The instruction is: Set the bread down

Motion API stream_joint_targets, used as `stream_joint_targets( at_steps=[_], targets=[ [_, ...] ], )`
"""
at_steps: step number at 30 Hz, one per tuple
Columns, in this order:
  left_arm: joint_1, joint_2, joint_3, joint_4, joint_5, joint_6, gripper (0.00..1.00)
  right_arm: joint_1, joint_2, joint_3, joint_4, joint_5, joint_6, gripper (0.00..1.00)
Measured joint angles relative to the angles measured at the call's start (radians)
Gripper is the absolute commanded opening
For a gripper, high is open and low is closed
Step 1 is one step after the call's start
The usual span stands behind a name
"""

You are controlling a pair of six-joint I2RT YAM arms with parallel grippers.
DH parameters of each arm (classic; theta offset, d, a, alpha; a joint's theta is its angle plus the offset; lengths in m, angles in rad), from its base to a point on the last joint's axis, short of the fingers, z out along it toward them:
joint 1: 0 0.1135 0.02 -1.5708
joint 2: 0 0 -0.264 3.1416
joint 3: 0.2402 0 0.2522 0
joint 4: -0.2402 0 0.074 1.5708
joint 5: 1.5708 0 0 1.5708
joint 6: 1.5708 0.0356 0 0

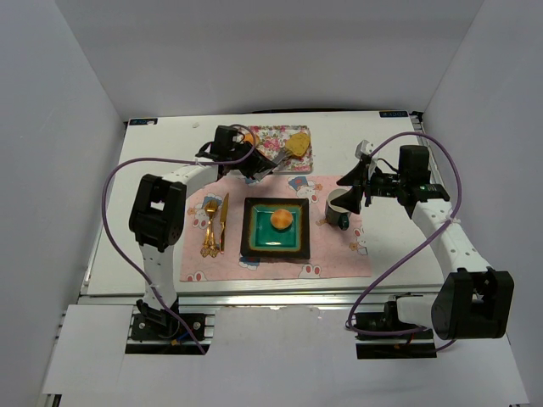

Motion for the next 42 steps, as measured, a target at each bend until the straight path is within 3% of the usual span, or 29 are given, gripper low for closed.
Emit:
stream_joint_targets(
  at_steps=[5,9,15,24,36,42],
  targets=[
    [0.000,0.004,-0.019,0.048,0.007,-0.021,0.13,0.000,-0.002,-0.001,0.000,0.000,0.001,0.73],
    [0.000,0.003,-0.048,0.090,0.017,-0.012,0.00,0.000,-0.012,-0.001,-0.003,0.000,-0.006,0.74],
    [0.002,-0.102,-0.150,0.105,0.016,0.030,0.00,0.000,-0.029,-0.001,-0.026,-0.005,-0.034,0.73],
    [0.002,-0.519,-0.357,0.077,0.026,0.090,0.00,0.000,-0.051,-0.001,-0.059,-0.012,-0.063,0.73],
    [0.002,-1.191,-0.742,-0.289,0.014,0.095,0.00,0.000,-0.062,0.000,-0.122,-0.027,-0.100,0.73],
    [0.002,-1.346,-0.801,-0.428,0.014,0.059,0.00,0.017,-0.054,0.014,-0.139,-0.035,-0.101,0.73]
  ],
)
